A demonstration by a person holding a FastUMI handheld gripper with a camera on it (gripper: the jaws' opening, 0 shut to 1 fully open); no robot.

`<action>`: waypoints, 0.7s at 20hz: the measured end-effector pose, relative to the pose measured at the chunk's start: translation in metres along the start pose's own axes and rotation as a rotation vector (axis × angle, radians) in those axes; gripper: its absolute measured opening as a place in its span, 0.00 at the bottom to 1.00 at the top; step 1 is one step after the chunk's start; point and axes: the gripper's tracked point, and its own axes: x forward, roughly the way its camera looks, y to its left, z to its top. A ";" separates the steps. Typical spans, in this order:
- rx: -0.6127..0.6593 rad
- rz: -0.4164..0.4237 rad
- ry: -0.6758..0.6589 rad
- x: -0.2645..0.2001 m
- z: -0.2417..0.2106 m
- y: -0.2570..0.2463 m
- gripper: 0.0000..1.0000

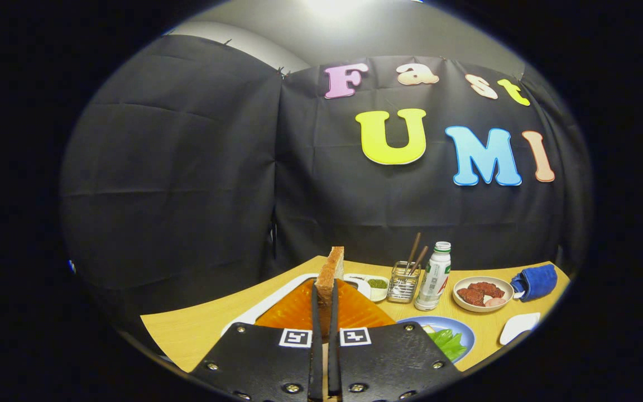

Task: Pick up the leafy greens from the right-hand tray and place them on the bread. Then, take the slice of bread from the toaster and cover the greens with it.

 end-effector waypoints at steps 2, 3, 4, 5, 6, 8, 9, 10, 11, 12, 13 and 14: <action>0.029 0.009 -0.020 -0.009 0.013 -0.004 0.04; 0.037 0.004 -0.041 -0.014 0.022 -0.011 0.04; 0.044 0.006 -0.060 -0.017 0.030 -0.014 0.04; 0.046 0.002 -0.073 -0.019 0.035 -0.018 0.04; 0.042 -0.012 -0.075 -0.022 0.037 -0.027 0.04; 0.055 -0.021 -0.060 -0.026 0.033 -0.037 0.04; 0.065 -0.025 -0.051 -0.027 0.030 -0.045 0.04; 0.071 -0.031 -0.044 -0.030 0.028 -0.051 0.04; 0.070 -0.053 -0.042 -0.035 0.026 -0.062 0.04; 0.068 -0.078 -0.043 -0.039 0.024 -0.072 0.04; 0.068 -0.102 -0.048 -0.042 0.022 -0.082 0.04; 0.065 -0.125 -0.051 -0.044 0.021 -0.091 0.04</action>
